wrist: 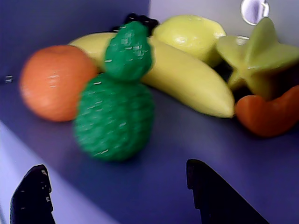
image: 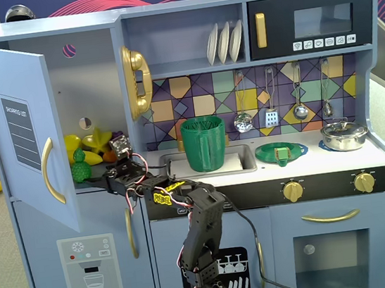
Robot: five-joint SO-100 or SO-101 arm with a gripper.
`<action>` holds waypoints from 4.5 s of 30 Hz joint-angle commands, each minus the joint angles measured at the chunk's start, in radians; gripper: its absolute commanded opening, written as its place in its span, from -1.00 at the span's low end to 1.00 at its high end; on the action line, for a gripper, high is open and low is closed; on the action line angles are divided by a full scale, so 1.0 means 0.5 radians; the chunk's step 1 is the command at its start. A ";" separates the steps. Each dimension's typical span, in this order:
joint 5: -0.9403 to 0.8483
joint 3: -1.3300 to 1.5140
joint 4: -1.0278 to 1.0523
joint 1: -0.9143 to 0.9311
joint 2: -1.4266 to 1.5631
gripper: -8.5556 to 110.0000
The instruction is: Pick up the green pineapple from the left cabinet and place it in the green recipient
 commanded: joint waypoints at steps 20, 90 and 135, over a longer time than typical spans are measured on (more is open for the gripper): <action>-0.009 -0.850 -0.055 -0.110 -0.598 -0.33; 0.098 -1.169 1.813 1.427 0.914 -0.86; -0.279 -1.252 1.770 1.353 0.506 -0.47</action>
